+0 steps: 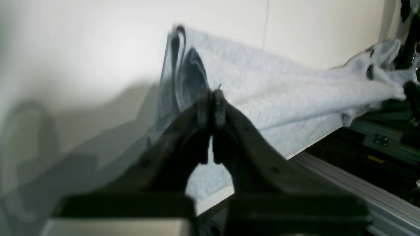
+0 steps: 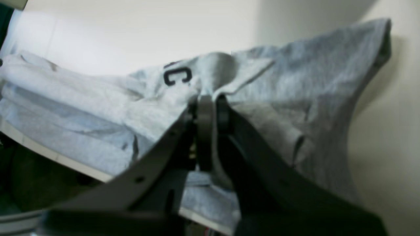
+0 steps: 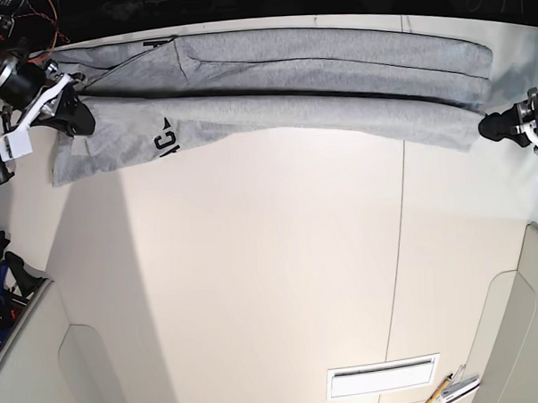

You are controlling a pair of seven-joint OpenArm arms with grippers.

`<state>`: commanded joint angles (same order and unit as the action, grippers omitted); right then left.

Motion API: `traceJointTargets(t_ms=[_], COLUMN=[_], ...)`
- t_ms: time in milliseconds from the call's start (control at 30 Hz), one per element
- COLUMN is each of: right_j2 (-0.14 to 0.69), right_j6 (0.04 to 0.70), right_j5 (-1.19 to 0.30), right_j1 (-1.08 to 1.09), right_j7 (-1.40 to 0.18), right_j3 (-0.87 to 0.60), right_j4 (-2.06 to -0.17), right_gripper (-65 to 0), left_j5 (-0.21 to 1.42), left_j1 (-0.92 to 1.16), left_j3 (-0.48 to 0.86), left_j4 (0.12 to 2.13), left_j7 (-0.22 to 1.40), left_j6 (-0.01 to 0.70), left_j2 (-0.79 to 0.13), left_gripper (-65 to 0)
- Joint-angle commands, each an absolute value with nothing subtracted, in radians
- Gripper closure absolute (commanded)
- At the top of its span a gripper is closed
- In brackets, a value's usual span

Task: Fold the T-shirt properly
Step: 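Regrasp the folded strip ends with both grippers and straighten it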

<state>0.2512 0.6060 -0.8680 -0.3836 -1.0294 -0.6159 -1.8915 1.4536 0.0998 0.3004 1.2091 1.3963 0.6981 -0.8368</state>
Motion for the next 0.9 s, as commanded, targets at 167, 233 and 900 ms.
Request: traceJointTargets(t_ms=[167,233,900], right_j2=[0.252,0.252,0.229], right_j6=[0.601,0.601,0.605], right_j5=[-0.814,-0.81,-0.964], right_j1=[-0.392,-0.392,-0.391], right_j7=[-1.03,-1.038,-1.047], right_j3=[-0.616,-0.616,-0.796], right_j4=[-1.879,-1.859,-1.916], right_gripper=[0.0,-10.3,0.0], left_j5=[1.462,1.462,1.484], left_j1=[0.146,0.159,0.313], left_j3=[0.3,0.3,0.518], left_j4=[1.209,1.209,1.209], left_j7=[1.396,1.396,1.396], left_j6=[0.698,0.698,0.698], left_j2=[-0.837,-0.837,-0.824], left_gripper=[0.0,0.0,-39.6])
